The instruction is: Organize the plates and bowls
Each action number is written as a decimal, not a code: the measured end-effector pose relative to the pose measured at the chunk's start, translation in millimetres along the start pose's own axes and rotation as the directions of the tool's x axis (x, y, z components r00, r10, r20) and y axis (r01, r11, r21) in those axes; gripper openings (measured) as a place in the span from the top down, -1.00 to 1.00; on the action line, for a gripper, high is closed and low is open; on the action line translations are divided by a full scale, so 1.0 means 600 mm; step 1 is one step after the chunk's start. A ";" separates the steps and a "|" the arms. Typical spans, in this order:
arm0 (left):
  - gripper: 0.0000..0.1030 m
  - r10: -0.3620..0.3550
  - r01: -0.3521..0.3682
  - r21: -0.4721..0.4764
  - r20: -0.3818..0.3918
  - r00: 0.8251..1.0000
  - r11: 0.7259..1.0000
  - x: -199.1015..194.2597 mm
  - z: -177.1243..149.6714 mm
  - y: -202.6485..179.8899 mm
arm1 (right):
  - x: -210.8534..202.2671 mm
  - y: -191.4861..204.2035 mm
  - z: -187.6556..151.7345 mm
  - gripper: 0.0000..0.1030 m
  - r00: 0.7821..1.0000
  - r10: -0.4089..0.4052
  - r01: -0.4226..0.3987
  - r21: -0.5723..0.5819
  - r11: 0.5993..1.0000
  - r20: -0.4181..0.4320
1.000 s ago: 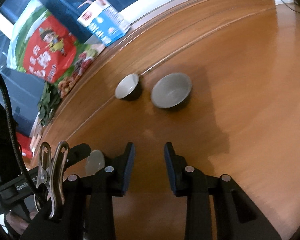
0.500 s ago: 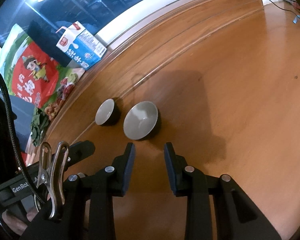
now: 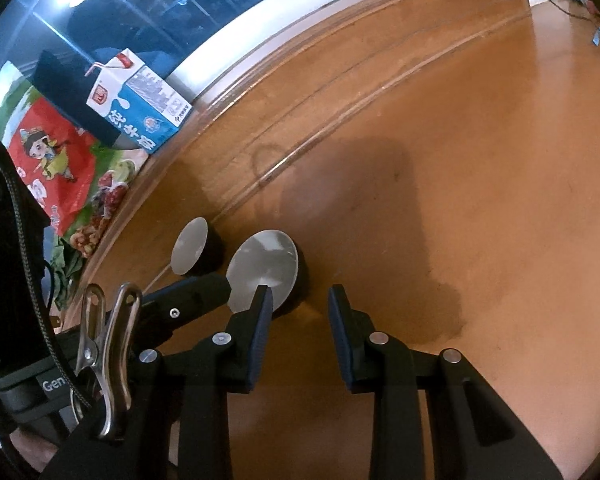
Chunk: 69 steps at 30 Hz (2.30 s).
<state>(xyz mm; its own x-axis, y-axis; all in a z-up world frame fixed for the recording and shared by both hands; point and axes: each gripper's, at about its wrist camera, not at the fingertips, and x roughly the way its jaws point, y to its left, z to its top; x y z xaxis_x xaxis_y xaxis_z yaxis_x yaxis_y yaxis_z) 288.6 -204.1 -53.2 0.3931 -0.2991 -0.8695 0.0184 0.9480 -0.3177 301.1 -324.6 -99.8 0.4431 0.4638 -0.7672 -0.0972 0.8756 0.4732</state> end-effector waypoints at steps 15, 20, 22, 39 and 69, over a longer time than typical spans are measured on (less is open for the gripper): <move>0.77 -0.053 0.053 -0.002 -0.015 0.998 0.999 0.014 -0.001 0.011 | 0.023 0.003 0.001 0.59 0.999 0.037 -0.037 -0.012 0.999 -0.021; 0.77 -0.048 0.048 0.007 -0.005 0.999 0.999 0.003 -0.007 0.010 | 0.020 0.009 -0.002 0.59 0.999 0.038 -0.038 -0.013 0.999 -0.017; 0.77 -0.050 0.050 0.008 -0.001 0.999 0.999 -0.003 -0.010 0.010 | 0.019 0.012 -0.004 0.59 0.999 0.039 -0.039 -0.011 0.999 -0.016; 0.77 -0.041 0.041 -0.007 0.055 0.998 0.999 -0.077 -0.051 0.012 | -0.020 0.059 -0.034 0.59 0.998 0.069 -0.068 -0.043 0.997 0.006; 0.77 0.027 -0.010 -0.137 0.128 0.991 0.991 -0.186 -0.139 0.109 | -0.024 0.183 -0.110 0.59 0.988 0.147 -0.153 -0.154 0.976 -0.050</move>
<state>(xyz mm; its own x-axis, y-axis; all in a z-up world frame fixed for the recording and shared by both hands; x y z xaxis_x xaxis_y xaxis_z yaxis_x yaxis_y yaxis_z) 169.0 -117.7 -8.5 0.5078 -0.2567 -0.8224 -0.1113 0.9270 -0.3581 225.4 -226.2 -65.1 0.3786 0.5937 -0.7101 -0.3004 0.8045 0.5124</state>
